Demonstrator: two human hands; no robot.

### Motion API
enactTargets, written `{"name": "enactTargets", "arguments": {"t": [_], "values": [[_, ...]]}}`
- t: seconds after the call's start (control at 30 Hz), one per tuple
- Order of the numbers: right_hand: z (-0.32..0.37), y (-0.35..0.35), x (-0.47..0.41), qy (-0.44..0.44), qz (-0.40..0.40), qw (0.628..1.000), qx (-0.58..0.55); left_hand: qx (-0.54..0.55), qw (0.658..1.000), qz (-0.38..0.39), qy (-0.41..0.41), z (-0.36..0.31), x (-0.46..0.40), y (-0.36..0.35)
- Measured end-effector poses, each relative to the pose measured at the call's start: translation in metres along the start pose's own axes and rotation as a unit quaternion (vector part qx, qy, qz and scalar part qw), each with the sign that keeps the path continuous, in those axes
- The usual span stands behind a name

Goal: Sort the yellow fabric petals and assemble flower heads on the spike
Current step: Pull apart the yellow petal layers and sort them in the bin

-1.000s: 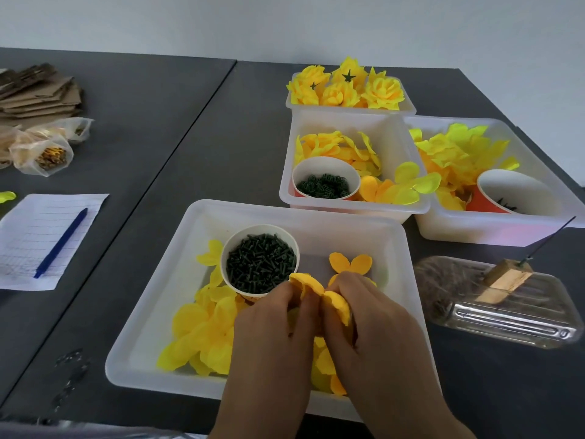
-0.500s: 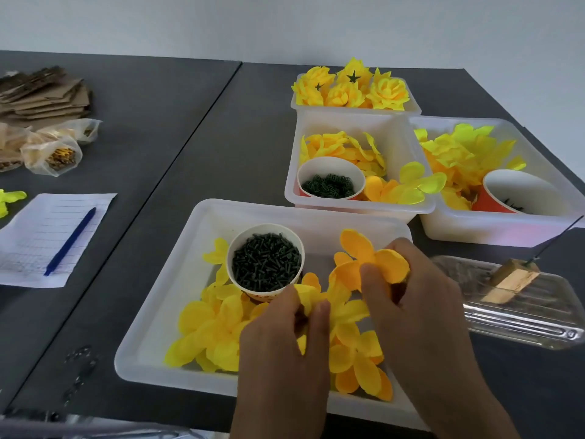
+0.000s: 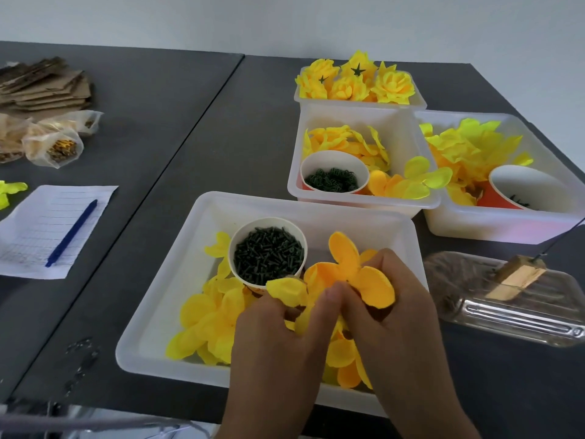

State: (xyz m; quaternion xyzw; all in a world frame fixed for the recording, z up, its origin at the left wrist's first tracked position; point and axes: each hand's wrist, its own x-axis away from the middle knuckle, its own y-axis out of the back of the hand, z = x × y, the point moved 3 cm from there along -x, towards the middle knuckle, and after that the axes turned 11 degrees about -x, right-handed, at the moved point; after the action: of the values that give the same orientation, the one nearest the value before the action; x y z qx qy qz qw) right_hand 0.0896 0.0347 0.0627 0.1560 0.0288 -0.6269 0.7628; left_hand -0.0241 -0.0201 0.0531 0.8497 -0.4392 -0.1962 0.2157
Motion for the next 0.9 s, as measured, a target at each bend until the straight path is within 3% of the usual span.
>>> {"name": "enactTargets", "arguments": {"t": [0.17, 0.27, 0.57, 0.9], "values": [[0.003, 0.002, 0.003, 0.064, -0.028, 0.995, 0.069, 0.045, 0.999, 0.029, -0.009, 0.001, 0.000, -0.001], [0.007, 0.010, 0.001, 0.062, -0.056, 0.995, 0.049, 0.095, 0.995, 0.030, -0.003, -0.003, 0.006, -0.001], [0.015, 0.018, 0.000, 0.016, -0.058, 0.998, 0.012, 0.096, 0.995, 0.013, -0.040, -0.006, 0.019, 0.002], [0.022, 0.019, -0.004, 0.037, -0.047, 0.998, 0.027, 0.127, 0.984, 0.110, -0.056, -0.010, 0.016, 0.011]]}}
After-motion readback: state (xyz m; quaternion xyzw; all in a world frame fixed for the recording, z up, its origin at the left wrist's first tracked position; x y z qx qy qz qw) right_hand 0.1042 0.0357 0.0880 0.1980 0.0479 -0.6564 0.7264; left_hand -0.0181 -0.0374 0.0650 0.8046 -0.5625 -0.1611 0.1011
